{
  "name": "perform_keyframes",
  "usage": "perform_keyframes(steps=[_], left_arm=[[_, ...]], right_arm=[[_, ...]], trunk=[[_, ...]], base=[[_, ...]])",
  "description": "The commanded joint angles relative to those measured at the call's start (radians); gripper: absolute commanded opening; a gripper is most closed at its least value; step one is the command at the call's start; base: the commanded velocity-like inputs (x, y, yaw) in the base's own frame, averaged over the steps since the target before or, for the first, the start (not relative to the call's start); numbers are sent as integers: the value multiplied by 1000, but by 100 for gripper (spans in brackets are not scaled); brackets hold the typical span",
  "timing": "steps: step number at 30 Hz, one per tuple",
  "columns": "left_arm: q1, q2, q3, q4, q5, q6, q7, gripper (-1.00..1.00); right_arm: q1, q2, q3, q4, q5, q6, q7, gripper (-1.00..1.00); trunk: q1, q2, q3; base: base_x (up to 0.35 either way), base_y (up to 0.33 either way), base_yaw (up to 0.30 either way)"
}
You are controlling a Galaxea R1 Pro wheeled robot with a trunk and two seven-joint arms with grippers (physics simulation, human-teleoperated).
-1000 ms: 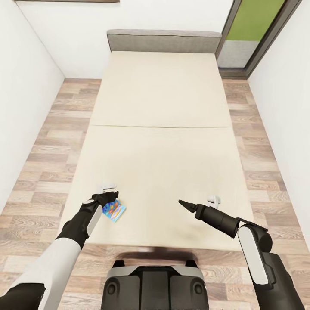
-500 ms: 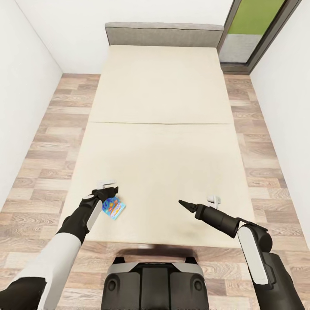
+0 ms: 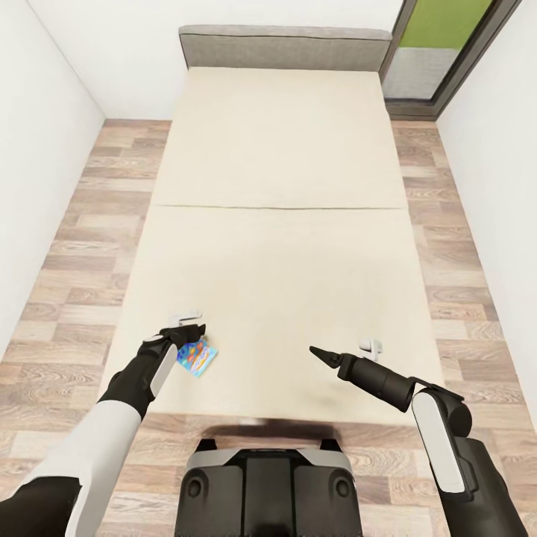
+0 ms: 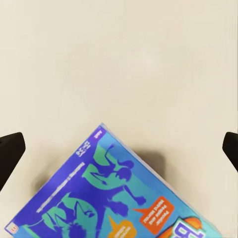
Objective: Put all the toys in the child's room - the three board games (two on the bed and one on the table), the two jigsaw puzzles on the table, and the tennis ball on the table - inside the toy box on the table in the child's room.
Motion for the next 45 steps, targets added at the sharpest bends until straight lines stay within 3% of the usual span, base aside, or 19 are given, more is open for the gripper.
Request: perform_keyframes(steps=[1, 19, 27, 45], left_arm=[[0, 0, -2, -2, 11, 8, 7, 100], [-2, 0, -2, -36, 11, 17, 9, 100], [-51, 0, -2, -47, 9, 56, 9, 100], [-59, 0, -2, -48, 9, 63, 9, 100]], right_arm=[[-1, 0, -1, 0, 1, 6, 4, 100], [-1, 0, -1, -1, 1, 6, 5, 100], [-1, 0, -1, -1, 1, 6, 4, 100], [-1, 0, -1, -1, 1, 6, 5, 100]], trunk=[[0, -2, -3], [0, -2, -32], [0, -2, -45], [0, -2, -74]], base=[[0, 0, 0], [0, 0, 0], [0, 0, 0], [0, 0, 0]])
